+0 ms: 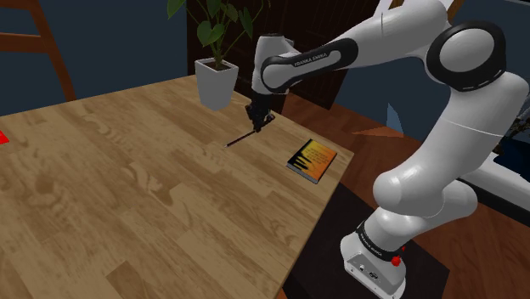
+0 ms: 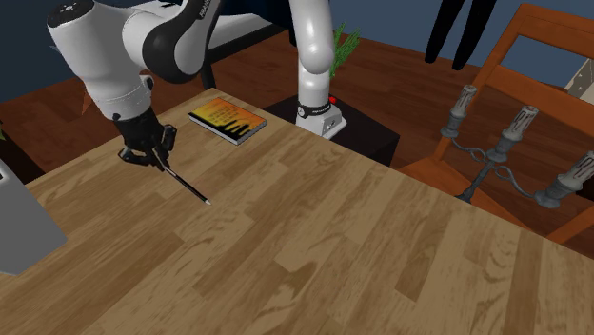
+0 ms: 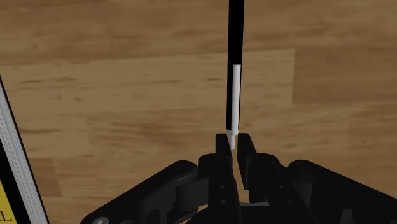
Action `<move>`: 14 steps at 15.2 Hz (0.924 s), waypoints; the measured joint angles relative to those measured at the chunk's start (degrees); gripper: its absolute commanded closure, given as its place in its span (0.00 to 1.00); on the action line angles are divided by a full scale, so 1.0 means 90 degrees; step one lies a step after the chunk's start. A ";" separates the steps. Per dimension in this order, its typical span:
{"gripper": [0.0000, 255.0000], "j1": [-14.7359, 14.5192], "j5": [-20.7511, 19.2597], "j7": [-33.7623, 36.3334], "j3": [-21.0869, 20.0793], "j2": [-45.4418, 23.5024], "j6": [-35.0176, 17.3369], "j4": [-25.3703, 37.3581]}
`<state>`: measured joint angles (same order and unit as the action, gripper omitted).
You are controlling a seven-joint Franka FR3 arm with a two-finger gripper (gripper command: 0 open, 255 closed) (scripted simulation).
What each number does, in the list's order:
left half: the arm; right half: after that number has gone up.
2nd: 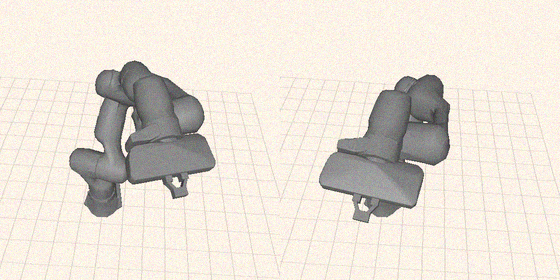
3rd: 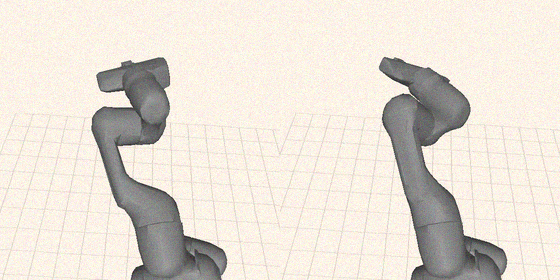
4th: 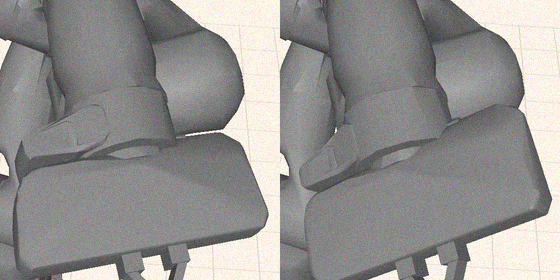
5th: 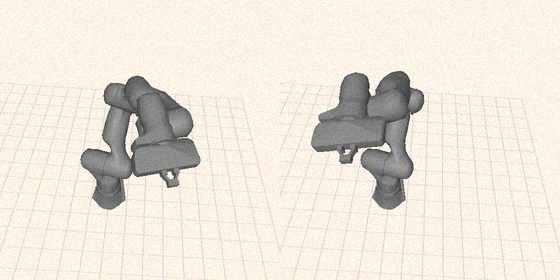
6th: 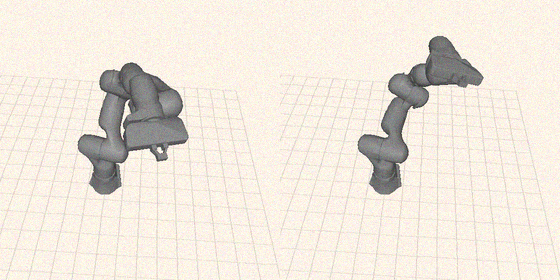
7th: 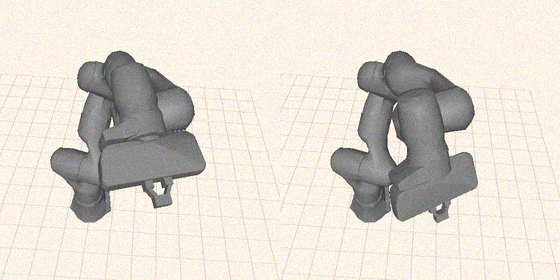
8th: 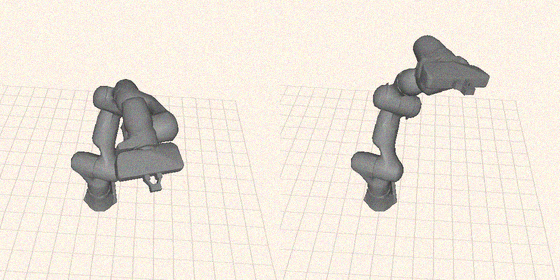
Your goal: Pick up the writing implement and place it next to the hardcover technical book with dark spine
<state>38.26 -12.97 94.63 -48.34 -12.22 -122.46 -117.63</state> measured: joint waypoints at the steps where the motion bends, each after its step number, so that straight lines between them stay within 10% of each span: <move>1: 1.00 -0.0019 -0.0060 0.0041 0.0022 -0.0060 -0.0073 -0.0035; 9: 1.00 -0.0052 -0.0158 0.0104 0.0061 -0.0156 -0.0190 -0.0090; 10: 0.00 -0.0052 -0.0158 0.0104 0.0061 -0.0156 -0.0190 -0.0090; 14: 0.00 -0.0052 -0.0158 0.0104 0.0061 -0.0156 -0.0190 -0.0090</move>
<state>37.80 -14.39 95.57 -47.79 -13.63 -124.17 -118.45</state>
